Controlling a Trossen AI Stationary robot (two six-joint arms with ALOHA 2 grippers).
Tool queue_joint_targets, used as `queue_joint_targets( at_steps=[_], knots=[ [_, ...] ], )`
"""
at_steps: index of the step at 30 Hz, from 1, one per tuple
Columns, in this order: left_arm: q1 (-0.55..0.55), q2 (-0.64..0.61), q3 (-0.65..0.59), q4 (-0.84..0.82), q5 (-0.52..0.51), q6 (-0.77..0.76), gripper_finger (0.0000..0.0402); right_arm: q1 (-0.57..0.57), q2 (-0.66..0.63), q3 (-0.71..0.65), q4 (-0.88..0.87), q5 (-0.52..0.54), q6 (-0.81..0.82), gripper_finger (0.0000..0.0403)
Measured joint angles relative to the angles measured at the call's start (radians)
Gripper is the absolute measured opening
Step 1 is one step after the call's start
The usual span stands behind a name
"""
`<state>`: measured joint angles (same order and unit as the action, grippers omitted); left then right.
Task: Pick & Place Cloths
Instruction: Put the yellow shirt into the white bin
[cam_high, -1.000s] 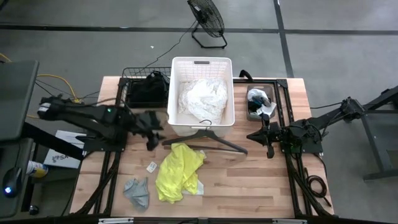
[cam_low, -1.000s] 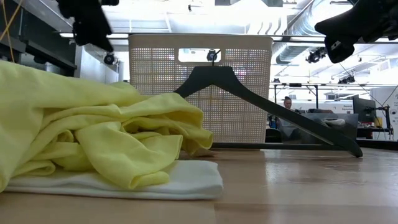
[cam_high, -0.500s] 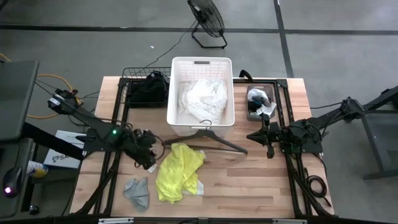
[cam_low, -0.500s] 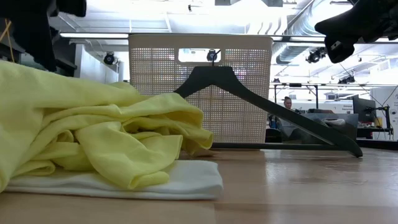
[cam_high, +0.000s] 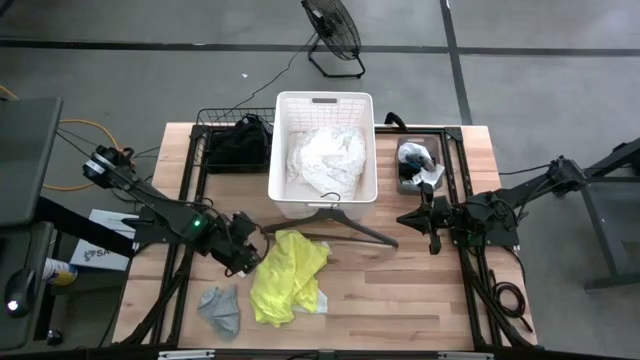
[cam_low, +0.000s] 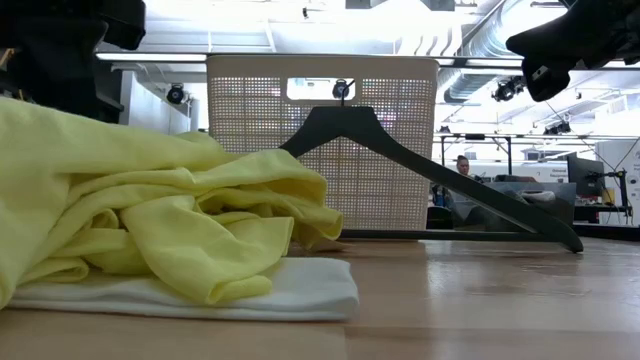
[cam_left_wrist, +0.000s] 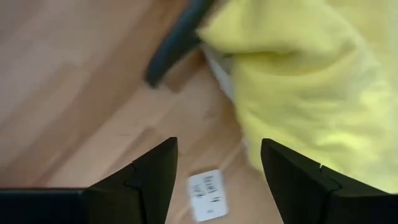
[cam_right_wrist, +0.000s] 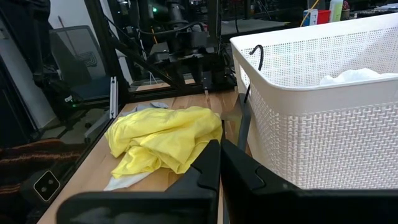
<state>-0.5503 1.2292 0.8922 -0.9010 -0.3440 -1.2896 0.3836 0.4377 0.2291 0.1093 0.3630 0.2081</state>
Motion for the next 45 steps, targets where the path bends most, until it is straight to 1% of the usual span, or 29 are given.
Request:
queue_joint_targets(
  at_steps=[2, 7, 10, 14, 19, 28, 33, 37, 45],
  knots=[
    [0.0, -0.003, -0.037, 0.087, 0.025, 0.013, 0.0225, 0.0, 0.0, 0.0, 0.0, 0.0, 0.0, 0.0003],
    [0.0, -0.033, -0.184, 0.336, 0.107, 0.045, 0.0225, 0.0, 0.0, 0.0, 0.0, 0.0, 0.0, 0.0002],
    [0.005, -0.06, -0.251, 0.407, 0.107, 0.035, 0.0225, 0.0, 0.0, 0.0, 0.0, 0.0, 0.0, 0.0002],
    [0.052, -0.087, -0.311, 0.478, 0.138, 0.049, 0.0225, 0.0, 0.0, 0.0, -0.001, 0.001, 0.0, 0.0002],
    [0.122, -0.097, -0.368, 0.621, 0.237, 0.145, 0.0225, 0.0, 0.0, 0.0, -0.001, 0.001, 0.0, 0.0002],
    [0.203, -0.035, -0.382, 0.708, 0.333, 0.218, 0.0225, 0.0, 0.0, 0.0, -0.001, 0.0, 0.0, 0.0002],
    [0.206, 0.019, -0.382, 0.85, 0.39, 0.274, 0.0225, 0.0, 0.0, 0.0, -0.001, 0.0, 0.0, 0.0002],
    [0.212, 0.047, -0.382, 0.902, 0.414, 0.298, 0.0225, 0.0, 0.0, 0.0, -0.001, 0.0, 0.0, 0.0002],
    [0.212, 0.061, -0.382, 0.965, 0.435, 0.334, 0.0225, 0.0, 0.0, 0.0, -0.001, 0.0, 0.0, 0.0002]
  ],
)
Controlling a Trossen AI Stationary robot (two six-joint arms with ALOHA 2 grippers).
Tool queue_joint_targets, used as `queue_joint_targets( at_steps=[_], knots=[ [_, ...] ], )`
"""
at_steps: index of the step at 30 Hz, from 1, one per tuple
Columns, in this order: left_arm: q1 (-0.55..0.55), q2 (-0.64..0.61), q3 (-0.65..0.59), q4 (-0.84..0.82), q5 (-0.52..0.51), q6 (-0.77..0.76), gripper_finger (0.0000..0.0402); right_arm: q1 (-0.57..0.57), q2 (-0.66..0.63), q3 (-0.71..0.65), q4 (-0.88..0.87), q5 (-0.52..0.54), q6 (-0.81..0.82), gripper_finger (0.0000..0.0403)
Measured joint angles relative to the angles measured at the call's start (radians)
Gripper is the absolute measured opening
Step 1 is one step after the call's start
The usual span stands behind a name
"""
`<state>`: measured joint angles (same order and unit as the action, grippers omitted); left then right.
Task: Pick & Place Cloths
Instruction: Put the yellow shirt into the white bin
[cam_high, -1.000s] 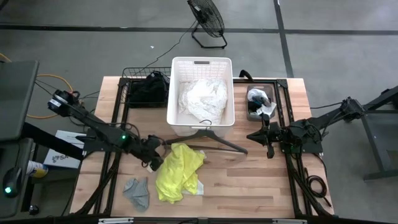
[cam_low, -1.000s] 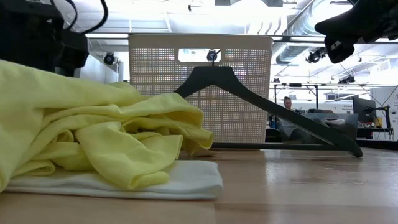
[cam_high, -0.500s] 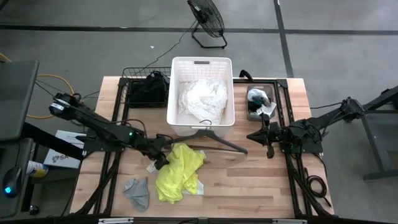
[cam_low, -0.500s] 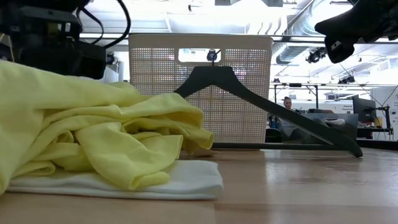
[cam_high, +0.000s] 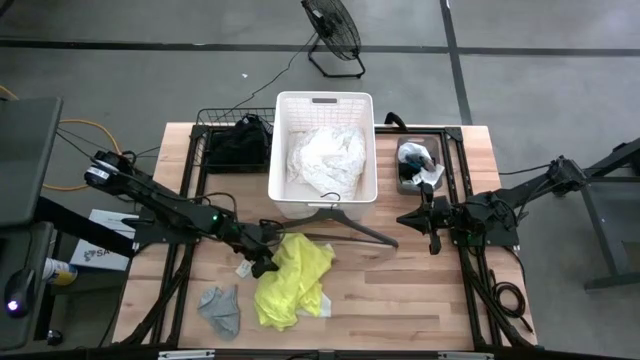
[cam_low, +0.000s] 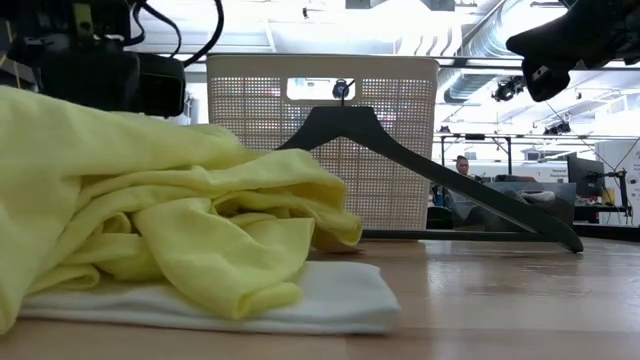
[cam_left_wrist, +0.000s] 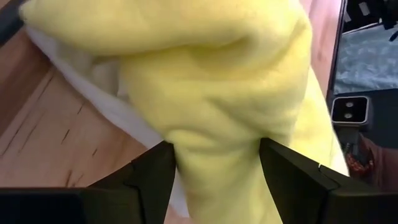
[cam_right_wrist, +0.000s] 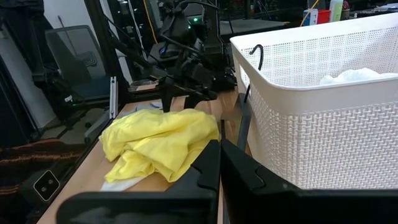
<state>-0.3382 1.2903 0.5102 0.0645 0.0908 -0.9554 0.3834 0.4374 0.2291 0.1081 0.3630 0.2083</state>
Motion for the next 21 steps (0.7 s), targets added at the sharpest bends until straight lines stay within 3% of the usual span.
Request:
queue_joint_targets(
  at_steps=[10, 21],
  knots=[
    [0.002, -0.001, -0.011, 0.011, -0.075, 0.054, 0.0234, 0.0, 0.0, 0.0, 0.0, 0.0, 0.0, 0.0002],
    [0.073, -0.001, -0.087, 0.179, -0.023, -0.003, 0.0334, 0.0, 0.0, 0.0, 0.0, 0.0, 0.0, 0.0002]
  ],
)
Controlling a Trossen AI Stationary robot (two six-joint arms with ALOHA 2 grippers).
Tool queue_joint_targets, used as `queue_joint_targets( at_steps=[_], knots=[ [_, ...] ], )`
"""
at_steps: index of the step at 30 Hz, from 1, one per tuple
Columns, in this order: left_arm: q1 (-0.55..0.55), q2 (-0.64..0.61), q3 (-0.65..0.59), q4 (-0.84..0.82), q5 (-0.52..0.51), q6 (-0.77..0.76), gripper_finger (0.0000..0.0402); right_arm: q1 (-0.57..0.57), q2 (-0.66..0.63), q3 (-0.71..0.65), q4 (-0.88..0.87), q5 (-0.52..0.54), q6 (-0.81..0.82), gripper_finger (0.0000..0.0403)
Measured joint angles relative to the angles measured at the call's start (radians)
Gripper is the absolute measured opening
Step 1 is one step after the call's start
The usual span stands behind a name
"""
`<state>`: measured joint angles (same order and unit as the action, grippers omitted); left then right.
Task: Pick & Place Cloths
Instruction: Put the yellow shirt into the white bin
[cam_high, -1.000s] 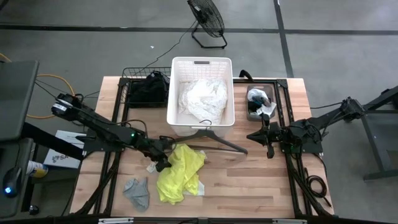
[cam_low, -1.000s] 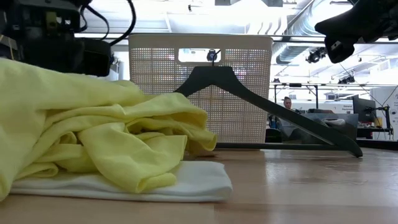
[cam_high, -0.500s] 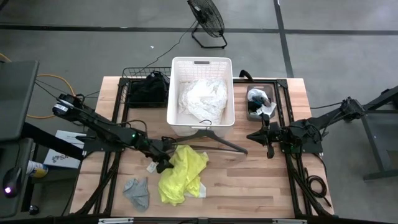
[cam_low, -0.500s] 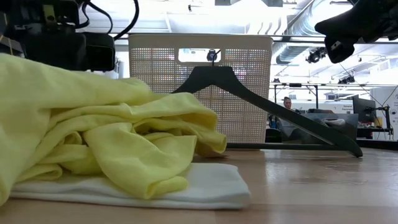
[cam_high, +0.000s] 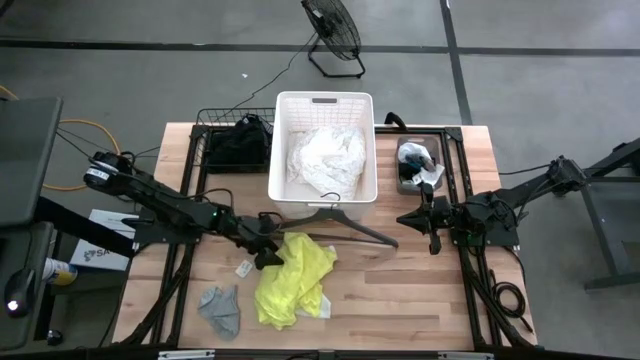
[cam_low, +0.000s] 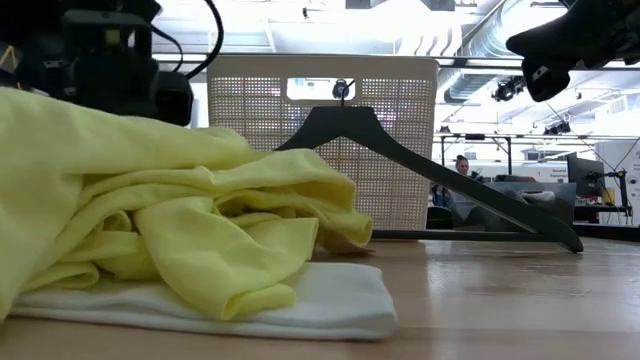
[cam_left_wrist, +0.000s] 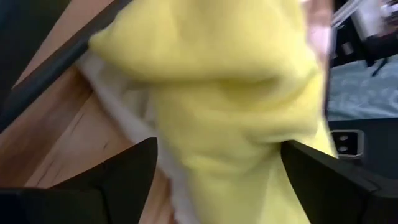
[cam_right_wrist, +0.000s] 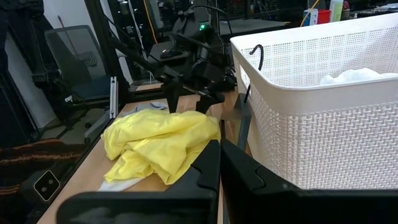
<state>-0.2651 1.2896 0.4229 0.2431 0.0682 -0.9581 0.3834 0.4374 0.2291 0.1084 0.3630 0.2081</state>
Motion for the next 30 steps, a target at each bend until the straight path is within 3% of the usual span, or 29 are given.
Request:
queue_joint_targets(
  at_steps=[10, 17, 25, 30],
  knots=[
    [0.025, 0.017, 0.002, 0.055, 0.07, 0.011, 0.0352, 0.0, 0.0, 0.0, 0.0, 0.0, 0.0, 0.0002],
    [0.023, 0.099, 0.031, 0.153, 0.2, 0.035, 0.0352, 0.0, 0.0, 0.0, 0.0, 0.0, 0.0, 0.0002],
    [0.023, 0.17, 0.055, 0.15, 0.212, 0.045, 0.0351, 0.0, 0.0, 0.0, 0.0, 0.0, 0.0, 0.0003],
    [0.023, 0.17, 0.055, 0.149, 0.21, 0.045, 0.0317, 0.0, 0.0, 0.0, 0.0, 0.0, 0.0, 0.0003]
  ],
)
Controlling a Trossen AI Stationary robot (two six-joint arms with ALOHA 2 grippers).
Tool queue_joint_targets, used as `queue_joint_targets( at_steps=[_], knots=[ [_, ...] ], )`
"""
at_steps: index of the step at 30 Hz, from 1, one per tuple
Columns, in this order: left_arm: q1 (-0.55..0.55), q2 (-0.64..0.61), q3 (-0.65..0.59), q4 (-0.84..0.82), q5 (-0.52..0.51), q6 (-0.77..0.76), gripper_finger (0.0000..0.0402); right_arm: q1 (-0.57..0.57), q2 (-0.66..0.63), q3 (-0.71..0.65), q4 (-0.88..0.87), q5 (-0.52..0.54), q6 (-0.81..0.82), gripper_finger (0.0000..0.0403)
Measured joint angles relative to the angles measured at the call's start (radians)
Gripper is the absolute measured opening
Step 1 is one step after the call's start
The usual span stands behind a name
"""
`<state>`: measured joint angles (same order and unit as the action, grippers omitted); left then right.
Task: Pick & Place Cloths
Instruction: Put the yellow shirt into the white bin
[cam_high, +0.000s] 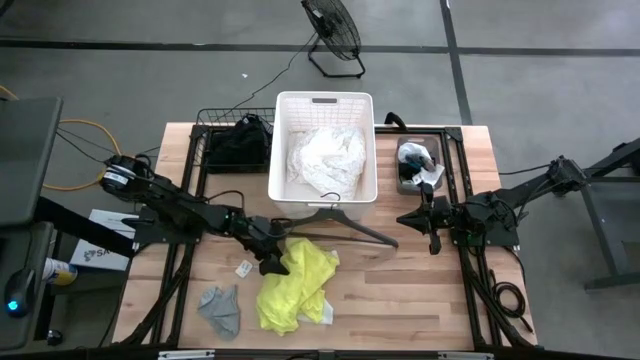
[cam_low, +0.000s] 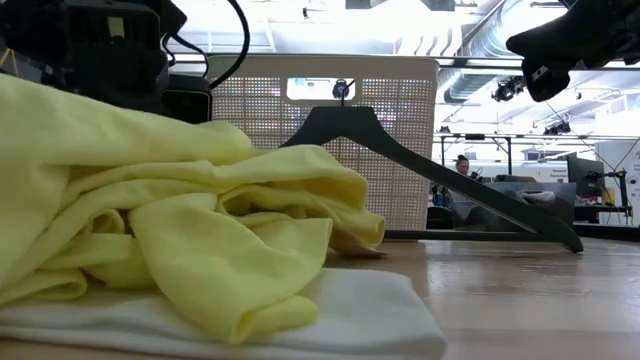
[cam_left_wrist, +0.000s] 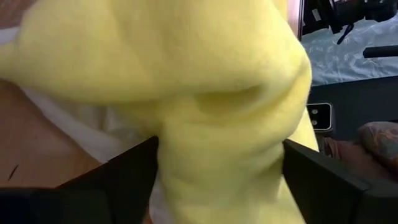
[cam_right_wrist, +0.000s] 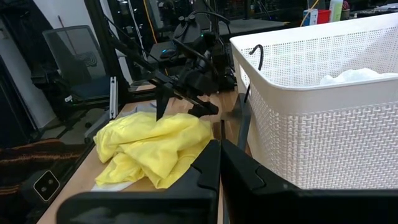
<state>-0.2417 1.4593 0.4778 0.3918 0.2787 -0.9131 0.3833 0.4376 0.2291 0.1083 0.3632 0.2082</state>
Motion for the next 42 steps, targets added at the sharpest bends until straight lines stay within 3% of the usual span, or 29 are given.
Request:
queue_joint_targets(
  at_steps=[4, 13, 23, 30, 36, 42],
  knots=[
    [0.0, 0.0, 0.0, -0.005, -0.001, 0.004, 0.0244, 0.0, 0.0, 0.0, 0.0, 0.0, 0.0, 0.0003],
    [0.0, -0.004, 0.0, 0.002, -0.001, 0.048, 0.0029, 0.0, 0.0, 0.0, 0.0, 0.0, 0.0, 0.0003],
    [-0.039, -0.101, 0.0, -0.011, -0.004, 0.053, 0.003, 0.0, 0.0, 0.0, 0.0, 0.0, 0.0, 0.0002],
    [-0.087, -0.269, 0.002, -0.106, -0.075, 0.087, 0.003, 0.0, 0.0, 0.0, 0.0, 0.0, 0.0, 0.0002],
    [-0.101, -0.395, 0.111, -0.337, -0.14, 0.194, 0.003, 0.0, 0.0, 0.0, 0.0, 0.0, 0.0, 0.0002],
    [-0.101, -0.424, 0.311, -0.54, -0.175, 0.365, 0.003, 0.0, 0.0, 0.0, 0.0, 0.0, 0.0, 0.0002]
  ],
)
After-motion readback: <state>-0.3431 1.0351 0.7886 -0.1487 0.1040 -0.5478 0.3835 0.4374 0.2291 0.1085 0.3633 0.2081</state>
